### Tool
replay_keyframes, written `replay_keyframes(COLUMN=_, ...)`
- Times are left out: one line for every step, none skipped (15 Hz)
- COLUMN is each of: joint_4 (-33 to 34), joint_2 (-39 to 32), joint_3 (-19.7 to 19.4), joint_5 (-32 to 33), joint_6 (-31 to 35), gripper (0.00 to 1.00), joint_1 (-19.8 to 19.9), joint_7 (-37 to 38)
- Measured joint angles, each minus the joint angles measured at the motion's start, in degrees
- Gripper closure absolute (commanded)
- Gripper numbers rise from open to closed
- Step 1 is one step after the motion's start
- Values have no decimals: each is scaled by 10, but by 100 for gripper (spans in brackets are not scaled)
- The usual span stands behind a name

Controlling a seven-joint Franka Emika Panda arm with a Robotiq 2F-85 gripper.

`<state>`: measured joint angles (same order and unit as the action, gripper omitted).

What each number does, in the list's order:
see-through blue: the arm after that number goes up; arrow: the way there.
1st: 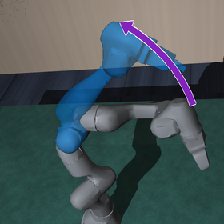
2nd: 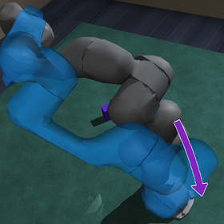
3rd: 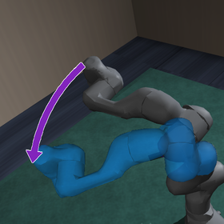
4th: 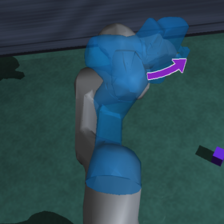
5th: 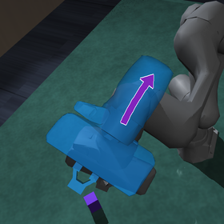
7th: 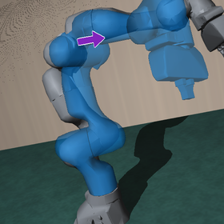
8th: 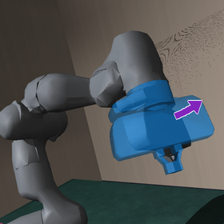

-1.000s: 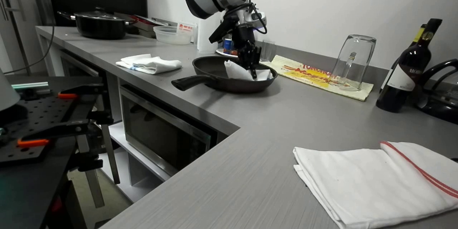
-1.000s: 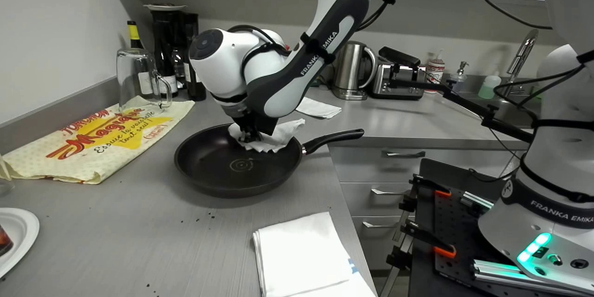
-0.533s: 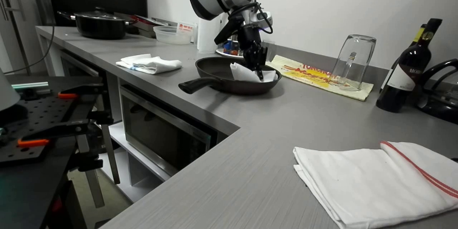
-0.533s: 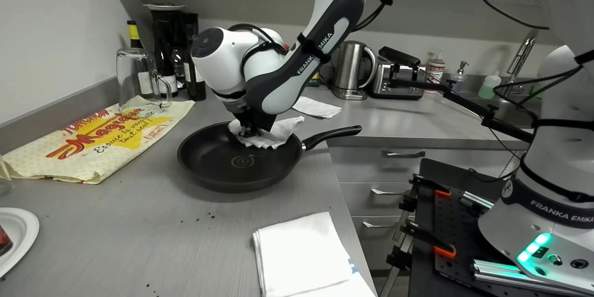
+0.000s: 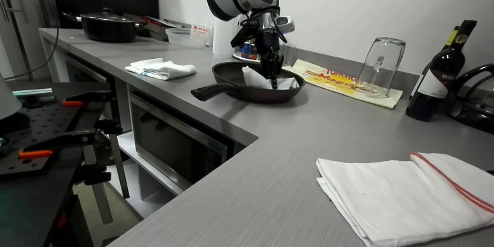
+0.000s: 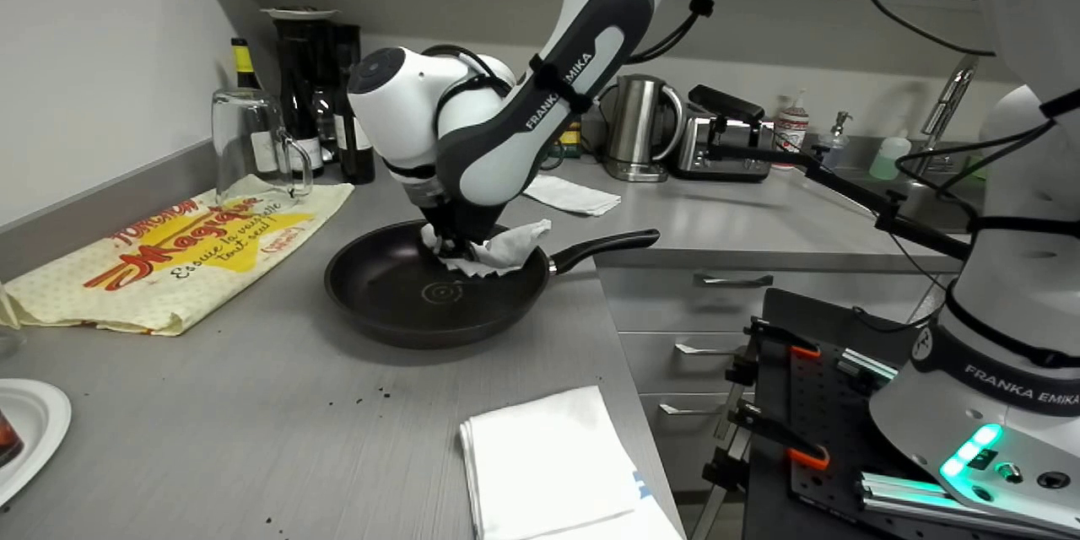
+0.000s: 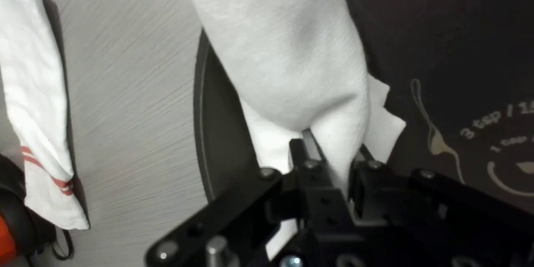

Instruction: Wipe the pan with the towel

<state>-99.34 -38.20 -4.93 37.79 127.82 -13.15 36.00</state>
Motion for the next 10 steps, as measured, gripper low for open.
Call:
replay_keyframes(joint_4=2, joint_2=0, joint_3=5, joint_5=-22, joint_6=-1, gripper=96, joint_1=2, joint_7=-1)
replay_keyframes(joint_4=4, joint_2=0, joint_3=10, joint_5=-47, joint_6=-2, gripper=96, joint_1=3, joint_7=-2)
replay_keyframes(joint_4=6, joint_2=0, joint_3=14, joint_5=-69, joint_6=-4, gripper=96, joint_1=3, joint_7=-4)
replay_keyframes(joint_4=9, joint_2=1, joint_3=18, joint_5=-93, joint_6=-7, gripper=96, joint_1=3, joint_7=-7)
replay_keyframes(joint_4=12, joint_2=2, joint_3=24, joint_5=-117, joint_6=-9, gripper=96, joint_1=3, joint_7=-12)
replay_keyframes(joint_4=15, joint_2=3, joint_3=30, joint_5=-142, joint_6=-9, gripper=96, joint_1=3, joint_7=-17)
replay_keyframes(joint_4=17, joint_2=4, joint_3=37, joint_5=-165, joint_6=-10, gripper=96, joint_1=3, joint_7=-23)
replay_keyframes(joint_4=19, joint_2=5, joint_3=45, joint_5=-189, joint_6=-10, gripper=96, joint_1=3, joint_7=-27)
replay_keyframes(joint_4=21, joint_2=5, joint_3=53, joint_5=-212, joint_6=-10, gripper=96, joint_1=2, joint_7=-31)
replay_keyframes(joint_4=22, joint_2=6, joint_3=60, joint_5=-235, joint_6=-10, gripper=96, joint_1=2, joint_7=-35)
